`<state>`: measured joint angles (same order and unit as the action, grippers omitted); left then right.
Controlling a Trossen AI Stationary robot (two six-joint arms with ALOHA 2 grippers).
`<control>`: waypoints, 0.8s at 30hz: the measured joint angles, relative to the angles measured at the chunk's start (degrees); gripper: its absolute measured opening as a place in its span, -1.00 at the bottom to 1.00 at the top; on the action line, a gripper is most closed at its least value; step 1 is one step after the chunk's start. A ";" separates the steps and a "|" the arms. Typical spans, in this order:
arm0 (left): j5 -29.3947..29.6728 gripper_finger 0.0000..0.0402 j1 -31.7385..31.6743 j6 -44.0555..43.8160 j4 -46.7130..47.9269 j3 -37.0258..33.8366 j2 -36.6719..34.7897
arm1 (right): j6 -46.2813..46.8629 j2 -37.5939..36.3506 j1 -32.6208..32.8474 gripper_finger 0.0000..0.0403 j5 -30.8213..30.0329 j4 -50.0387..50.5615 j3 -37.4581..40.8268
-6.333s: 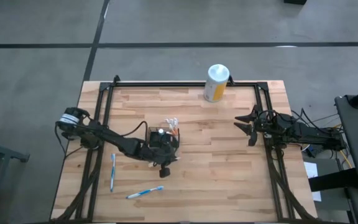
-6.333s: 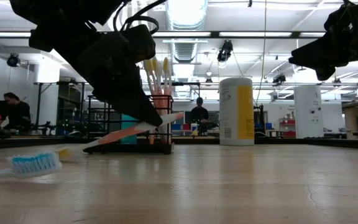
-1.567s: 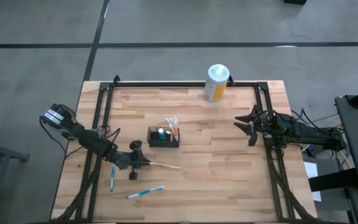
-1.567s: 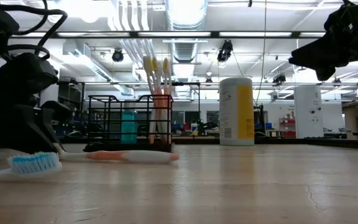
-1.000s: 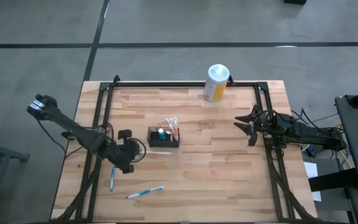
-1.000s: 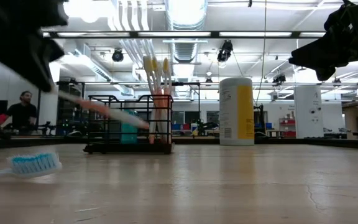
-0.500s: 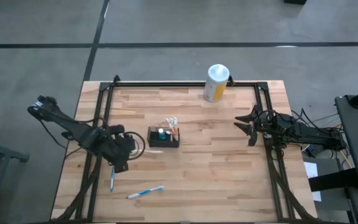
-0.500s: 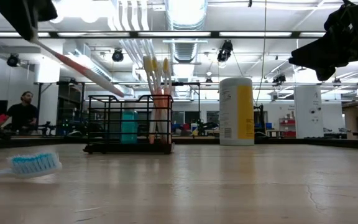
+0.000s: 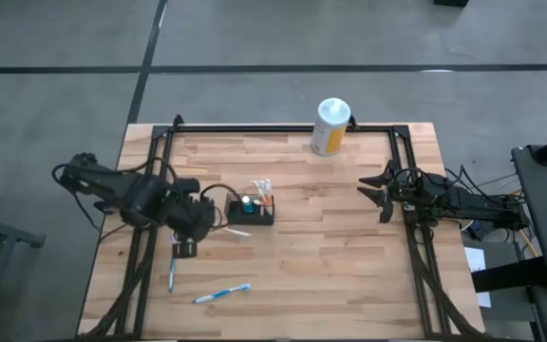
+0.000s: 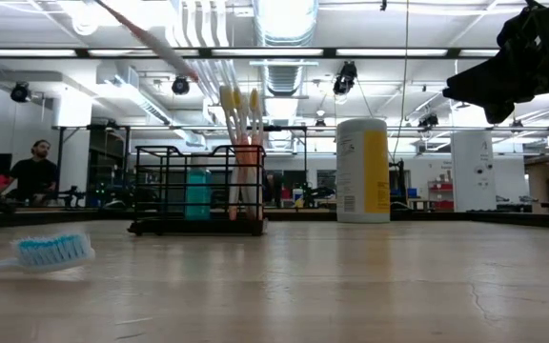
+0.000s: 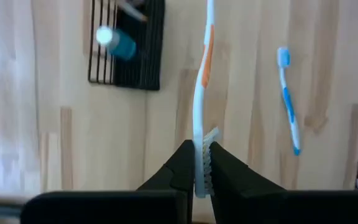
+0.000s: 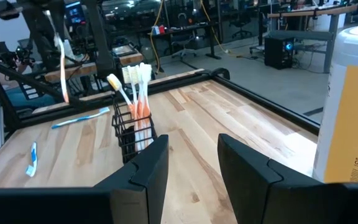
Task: Pick & Place toothbrushing station
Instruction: Put the orange toothbrush into the right section of the wire organizer
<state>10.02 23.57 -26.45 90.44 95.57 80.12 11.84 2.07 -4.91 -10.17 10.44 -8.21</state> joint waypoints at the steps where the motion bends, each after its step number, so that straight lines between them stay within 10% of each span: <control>1: -0.21 -0.85 -0.93 1.64 -0.29 0.88 0.27 | -0.01 0.00 0.02 -0.34 0.02 0.02 0.00; 24: -0.69 -0.87 -6.31 14.53 -4.86 2.30 6.84 | -0.02 0.00 0.00 -0.34 0.00 0.03 0.00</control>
<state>9.33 17.26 -11.92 85.58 97.86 86.96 11.81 2.07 -4.90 -10.17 10.47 -8.21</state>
